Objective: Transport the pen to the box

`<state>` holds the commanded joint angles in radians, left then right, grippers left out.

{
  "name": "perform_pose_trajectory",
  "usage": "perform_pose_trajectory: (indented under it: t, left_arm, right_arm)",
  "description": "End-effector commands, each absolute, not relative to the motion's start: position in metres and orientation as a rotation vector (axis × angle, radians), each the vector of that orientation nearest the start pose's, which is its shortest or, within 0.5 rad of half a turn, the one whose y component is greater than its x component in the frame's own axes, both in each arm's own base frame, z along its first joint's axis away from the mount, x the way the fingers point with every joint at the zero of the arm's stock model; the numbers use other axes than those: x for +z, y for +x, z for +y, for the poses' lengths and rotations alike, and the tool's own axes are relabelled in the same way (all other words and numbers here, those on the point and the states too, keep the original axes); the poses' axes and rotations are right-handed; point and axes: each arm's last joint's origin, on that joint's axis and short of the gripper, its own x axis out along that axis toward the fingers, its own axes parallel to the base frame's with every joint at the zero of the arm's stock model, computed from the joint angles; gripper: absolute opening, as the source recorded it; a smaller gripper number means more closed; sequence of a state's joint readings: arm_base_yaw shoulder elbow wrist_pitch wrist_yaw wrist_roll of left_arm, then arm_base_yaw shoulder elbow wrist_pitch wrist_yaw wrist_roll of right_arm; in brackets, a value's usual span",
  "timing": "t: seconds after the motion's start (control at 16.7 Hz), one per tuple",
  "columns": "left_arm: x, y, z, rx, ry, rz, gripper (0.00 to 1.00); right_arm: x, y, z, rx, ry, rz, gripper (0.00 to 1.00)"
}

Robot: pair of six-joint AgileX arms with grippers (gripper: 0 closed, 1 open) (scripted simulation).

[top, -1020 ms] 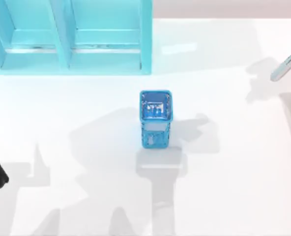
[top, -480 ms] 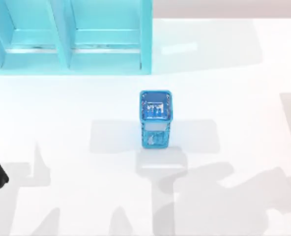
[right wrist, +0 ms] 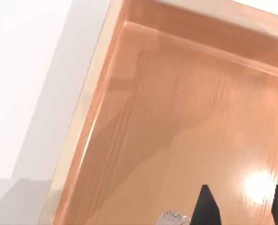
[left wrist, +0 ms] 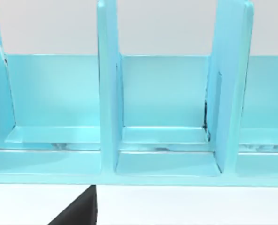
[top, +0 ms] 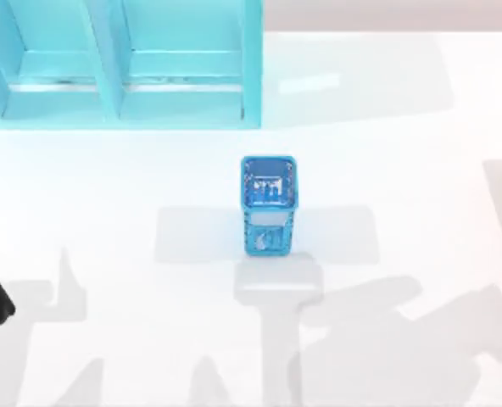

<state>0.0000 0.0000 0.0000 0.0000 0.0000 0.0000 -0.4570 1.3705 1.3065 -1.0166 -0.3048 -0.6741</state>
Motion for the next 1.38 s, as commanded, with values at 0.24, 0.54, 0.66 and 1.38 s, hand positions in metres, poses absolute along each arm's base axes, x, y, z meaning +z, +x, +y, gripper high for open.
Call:
perform_pose_trajectory:
  t: [0.24,0.54,0.66,1.38]
  left_arm:
    - [0.160,0.106,-0.001,0.000,0.000,0.000,1.00]
    - [0.160,0.106,-0.001,0.000,0.000,0.000,1.00]
    - [0.160,0.106,-0.001,0.000,0.000,0.000,1.00]
    - [0.160,0.106,-0.001,0.000,0.000,0.000,1.00]
  right_arm:
    - [0.287,0.253,-0.108,0.191,-0.234,0.964,0.00]
    - [0.273,0.255,-0.106,0.197,-0.227,0.978,0.00]
    - [0.273,0.255,-0.106,0.197,-0.227,0.978,0.08]
    - [0.273,0.255,-0.106,0.197,-0.227,0.978,0.98]
